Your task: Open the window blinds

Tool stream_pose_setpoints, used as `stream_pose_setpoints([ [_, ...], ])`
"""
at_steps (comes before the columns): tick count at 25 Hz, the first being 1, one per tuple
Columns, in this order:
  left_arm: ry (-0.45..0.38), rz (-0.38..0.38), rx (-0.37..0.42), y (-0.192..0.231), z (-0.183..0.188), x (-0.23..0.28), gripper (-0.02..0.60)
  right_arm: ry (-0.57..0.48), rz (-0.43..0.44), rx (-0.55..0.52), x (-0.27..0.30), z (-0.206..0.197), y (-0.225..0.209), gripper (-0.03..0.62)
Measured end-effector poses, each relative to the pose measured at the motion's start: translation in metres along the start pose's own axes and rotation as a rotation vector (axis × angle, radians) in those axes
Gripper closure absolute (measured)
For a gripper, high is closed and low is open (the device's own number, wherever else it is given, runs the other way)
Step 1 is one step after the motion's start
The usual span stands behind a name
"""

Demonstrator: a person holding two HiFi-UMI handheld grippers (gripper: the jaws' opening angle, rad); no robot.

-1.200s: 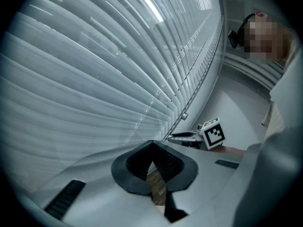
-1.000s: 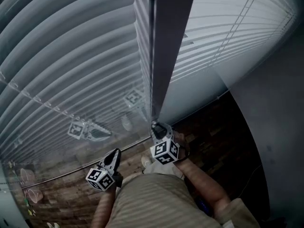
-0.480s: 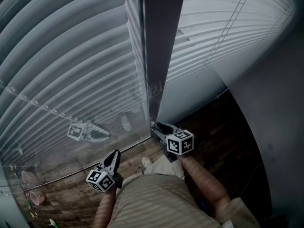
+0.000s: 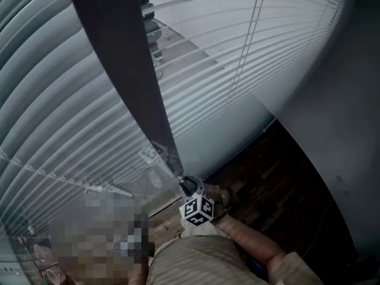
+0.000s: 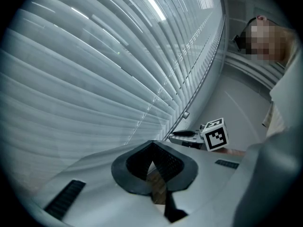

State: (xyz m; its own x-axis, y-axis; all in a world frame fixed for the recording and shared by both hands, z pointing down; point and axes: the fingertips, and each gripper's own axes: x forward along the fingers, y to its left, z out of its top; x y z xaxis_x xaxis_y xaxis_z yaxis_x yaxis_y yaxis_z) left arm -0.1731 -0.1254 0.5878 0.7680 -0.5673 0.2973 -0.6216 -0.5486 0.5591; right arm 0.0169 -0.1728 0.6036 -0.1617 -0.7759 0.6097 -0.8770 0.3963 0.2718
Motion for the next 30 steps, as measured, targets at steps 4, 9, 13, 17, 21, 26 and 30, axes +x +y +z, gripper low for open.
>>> stream_pose_setpoints([
  [4,0.0,-0.009,0.009,0.0,0.004,0.004,0.571,0.042,-0.149,-0.255,0.003,0.001,0.003,0.465],
  [9,0.007,-0.009,0.011,-0.001,0.003,0.0,0.571,0.009,-0.165,-0.307,0.002,0.002,0.008,0.463],
  [13,0.012,-0.004,0.013,-0.003,0.002,-0.001,0.571,-0.078,0.04,-0.009,-0.002,0.0,0.008,0.457],
  [17,0.02,0.003,0.007,-0.005,0.0,-0.002,0.571,-0.15,0.253,0.45,-0.002,-0.003,0.004,0.405],
  [21,0.022,0.01,0.015,-0.008,-0.005,-0.003,0.571,-0.155,0.306,0.65,-0.002,-0.006,-0.004,0.461],
  [26,0.043,0.021,0.026,-0.006,-0.008,-0.006,0.571,-0.043,0.039,0.125,-0.004,0.001,0.006,0.464],
  [30,0.062,0.017,0.032,-0.011,-0.003,-0.003,0.571,0.015,-0.168,-0.203,-0.004,0.006,0.007,0.464],
])
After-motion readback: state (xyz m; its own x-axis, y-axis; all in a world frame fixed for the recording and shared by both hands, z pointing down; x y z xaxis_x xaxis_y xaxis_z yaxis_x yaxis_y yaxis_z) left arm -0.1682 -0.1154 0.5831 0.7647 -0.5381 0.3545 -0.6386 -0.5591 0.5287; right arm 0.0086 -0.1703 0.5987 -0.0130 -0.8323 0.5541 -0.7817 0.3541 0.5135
